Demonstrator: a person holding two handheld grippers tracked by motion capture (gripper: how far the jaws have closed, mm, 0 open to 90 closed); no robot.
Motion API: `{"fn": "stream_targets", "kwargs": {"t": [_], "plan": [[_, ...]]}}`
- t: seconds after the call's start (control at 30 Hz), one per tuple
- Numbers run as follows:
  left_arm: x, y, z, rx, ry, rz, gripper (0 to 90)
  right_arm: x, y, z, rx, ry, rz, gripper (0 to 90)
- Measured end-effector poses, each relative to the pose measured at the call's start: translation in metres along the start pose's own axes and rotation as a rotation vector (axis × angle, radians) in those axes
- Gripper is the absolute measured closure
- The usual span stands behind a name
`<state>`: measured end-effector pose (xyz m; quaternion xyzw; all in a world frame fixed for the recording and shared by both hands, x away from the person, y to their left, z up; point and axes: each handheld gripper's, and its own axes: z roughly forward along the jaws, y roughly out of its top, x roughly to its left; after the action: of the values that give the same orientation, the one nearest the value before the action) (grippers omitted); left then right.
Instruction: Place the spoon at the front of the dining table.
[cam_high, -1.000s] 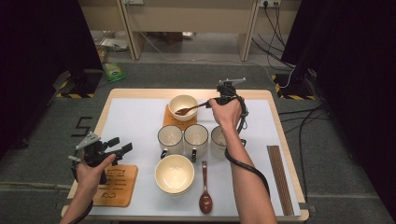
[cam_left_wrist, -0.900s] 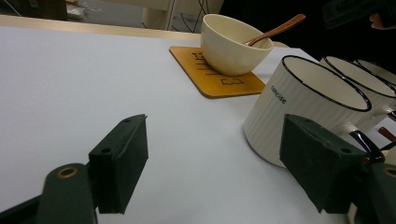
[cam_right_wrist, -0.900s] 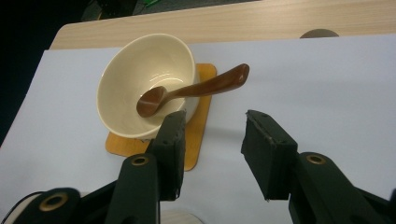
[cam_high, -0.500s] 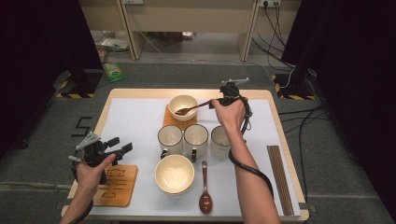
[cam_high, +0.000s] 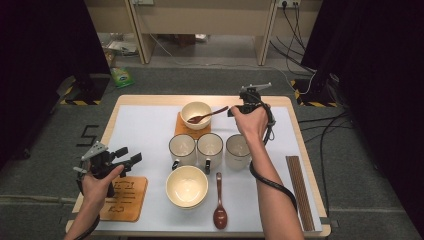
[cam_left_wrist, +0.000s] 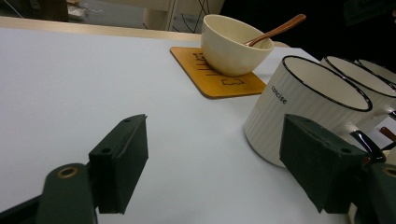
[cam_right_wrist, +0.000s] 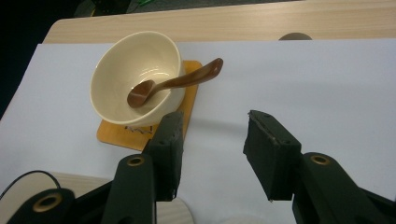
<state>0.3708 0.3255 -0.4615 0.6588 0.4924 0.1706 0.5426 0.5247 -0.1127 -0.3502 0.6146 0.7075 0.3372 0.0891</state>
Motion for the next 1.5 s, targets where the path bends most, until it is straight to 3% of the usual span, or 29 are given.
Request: {"fn": "stream_targets", "kwargs": {"t": [1.5], "plan": [[0.000, 0.001, 0.001, -0.002, 0.007, 0.002, 23.3, -0.025, -0.018, -0.030, -0.023, -0.067, -0.014, 50.6]]}}
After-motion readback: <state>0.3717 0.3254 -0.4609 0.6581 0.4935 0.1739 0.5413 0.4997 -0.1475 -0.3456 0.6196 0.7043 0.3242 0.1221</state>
